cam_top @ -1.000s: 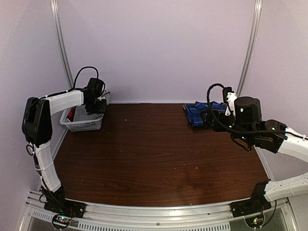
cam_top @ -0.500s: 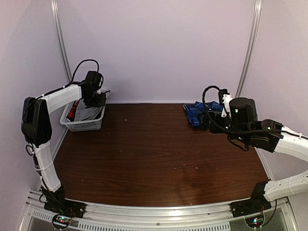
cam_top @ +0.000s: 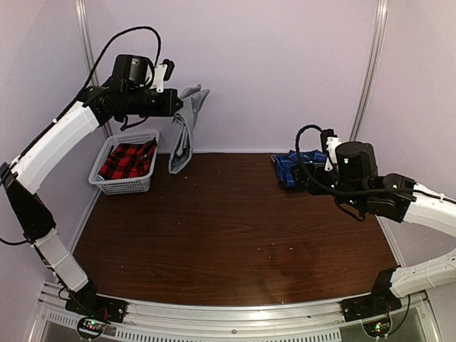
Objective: Fold and stack the long sleeve shirts
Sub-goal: Place the crumpled shirt at the center of the board.
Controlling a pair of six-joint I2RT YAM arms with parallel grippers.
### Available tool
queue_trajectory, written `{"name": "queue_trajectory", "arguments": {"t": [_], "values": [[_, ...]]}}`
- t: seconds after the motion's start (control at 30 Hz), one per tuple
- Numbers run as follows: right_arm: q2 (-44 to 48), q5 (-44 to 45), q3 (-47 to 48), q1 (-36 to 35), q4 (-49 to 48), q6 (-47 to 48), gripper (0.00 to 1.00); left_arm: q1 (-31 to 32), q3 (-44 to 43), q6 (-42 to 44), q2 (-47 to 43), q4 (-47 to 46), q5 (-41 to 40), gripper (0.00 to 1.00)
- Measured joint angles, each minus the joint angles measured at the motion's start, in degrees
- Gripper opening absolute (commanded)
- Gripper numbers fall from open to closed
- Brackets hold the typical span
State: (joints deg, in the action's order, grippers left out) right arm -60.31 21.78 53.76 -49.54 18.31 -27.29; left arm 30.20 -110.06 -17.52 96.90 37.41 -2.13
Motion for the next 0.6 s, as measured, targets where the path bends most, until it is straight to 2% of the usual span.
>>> {"name": "queue_trajectory", "arguments": {"t": [0.1, 0.2, 0.27, 0.33, 0.4, 0.47, 0.5, 0.6], "values": [[0.0, 1.1, 1.2, 0.0, 0.1, 0.6, 1.0, 6.4, 3.3, -3.8, -4.8, -2.3, 4.8, 0.0], [0.0, 1.7, 1.9, 0.0, 0.1, 1.0, 1.0, 10.6, 13.4, -8.6, -11.0, -7.0, 9.0, 0.0], [0.0, 1.9, 2.0, 0.0, 0.1, 1.4, 1.0, 11.1, 21.6, -11.5, -14.2, -9.8, 11.1, 0.01], [-0.1, 2.0, 2.0, 0.0, 0.1, 1.5, 1.0, 10.8, 29.6, -13.3, -15.4, -12.9, 12.3, 0.31], [-0.3, 1.9, 2.0, 0.0, 0.0, 1.5, 1.0, 10.6, 36.4, -14.0, -14.4, -15.2, 12.4, 0.4], [-1.2, 1.6, 2.0, 0.0, -0.1, 1.4, 1.0, 10.3, 41.5, -14.1, -11.6, -15.6, 12.2, 0.56], [-1.7, 1.2, 2.0, 0.0, -0.1, 1.4, 1.0, 10.1, 43.1, -14.0, -9.8, -15.5, 12.2, 0.61], [-3.6, 0.1, 2.0, 0.0, 0.1, 1.4, 1.0, 9.8, 46.2, -13.7, -7.0, -15.0, 12.1, 0.62]]}}
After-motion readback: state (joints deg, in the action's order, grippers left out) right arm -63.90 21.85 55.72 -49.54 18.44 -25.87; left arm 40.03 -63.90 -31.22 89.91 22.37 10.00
